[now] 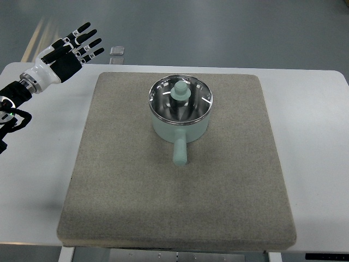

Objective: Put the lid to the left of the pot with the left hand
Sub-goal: 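Raise the left hand and move it toward the pot, then lower the left hand over the glass lid's green knob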

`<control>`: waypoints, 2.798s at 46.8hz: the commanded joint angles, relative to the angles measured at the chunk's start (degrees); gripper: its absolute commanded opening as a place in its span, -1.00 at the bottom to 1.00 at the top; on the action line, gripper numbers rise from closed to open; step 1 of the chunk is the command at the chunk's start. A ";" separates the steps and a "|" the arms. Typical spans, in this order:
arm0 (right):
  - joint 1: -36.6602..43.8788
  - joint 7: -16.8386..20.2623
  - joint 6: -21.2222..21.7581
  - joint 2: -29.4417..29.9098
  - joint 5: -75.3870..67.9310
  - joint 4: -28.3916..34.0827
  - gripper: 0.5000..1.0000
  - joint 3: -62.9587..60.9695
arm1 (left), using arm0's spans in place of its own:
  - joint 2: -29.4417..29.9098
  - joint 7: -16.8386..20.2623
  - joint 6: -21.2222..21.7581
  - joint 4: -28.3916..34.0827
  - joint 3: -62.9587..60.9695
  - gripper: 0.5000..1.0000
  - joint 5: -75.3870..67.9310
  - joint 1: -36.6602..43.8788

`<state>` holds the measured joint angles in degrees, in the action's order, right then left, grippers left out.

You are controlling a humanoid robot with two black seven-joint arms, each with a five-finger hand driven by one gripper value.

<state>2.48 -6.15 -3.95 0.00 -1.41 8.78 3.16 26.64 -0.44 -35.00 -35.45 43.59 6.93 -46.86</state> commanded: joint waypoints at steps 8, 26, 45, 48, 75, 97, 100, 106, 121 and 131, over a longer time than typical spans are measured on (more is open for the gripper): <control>-0.02 0.00 0.00 0.00 0.00 0.01 0.69 0.00 | 0.16 0.00 0.00 0.03 0.00 0.99 -0.08 0.10; -0.02 0.00 0.00 0.00 0.00 0.01 0.69 0.00 | 0.78 0.00 0.00 1.26 -0.09 0.99 -0.69 -0.25; -0.02 0.00 0.00 0.00 0.00 0.01 0.69 0.00 | 2.18 0.18 0.00 2.40 -1.75 0.99 -14.74 -5.08; -0.02 0.00 0.00 0.00 0.00 -0.07 0.69 0.00 | 2.27 0.53 0.00 2.75 -2.19 0.99 -17.65 -5.52; -0.02 0.00 0.00 0.00 0.00 0.01 0.69 0.00 | 3.33 3.17 0.00 0.38 -8.26 0.98 -40.32 -17.74; -0.02 0.00 0.00 0.00 0.00 0.01 0.69 0.00 | 5.17 10.72 0.00 -14.38 -11.33 0.98 -68.27 -22.22; -0.02 0.00 0.00 0.00 0.00 0.01 0.69 0.00 | 5.09 10.72 0.00 -15.44 -13.18 0.98 -70.38 -23.97; -0.02 0.00 0.00 0.00 0.00 0.01 0.69 0.00 | 4.73 10.81 0.00 -17.37 -16.08 0.97 -72.67 -26.96; -0.02 0.00 0.00 0.00 0.00 0.01 0.69 0.00 | 3.68 10.99 0.00 -23.79 -17.05 0.93 -85.50 -27.58; -0.02 0.00 0.00 0.00 0.00 0.01 0.69 0.00 | 0.87 10.99 0.00 -24.41 -17.22 0.93 -89.99 -28.64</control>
<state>2.46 -6.15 -3.95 0.00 -1.40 8.76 3.16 28.60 10.56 -34.99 -59.84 26.46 -82.34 -74.88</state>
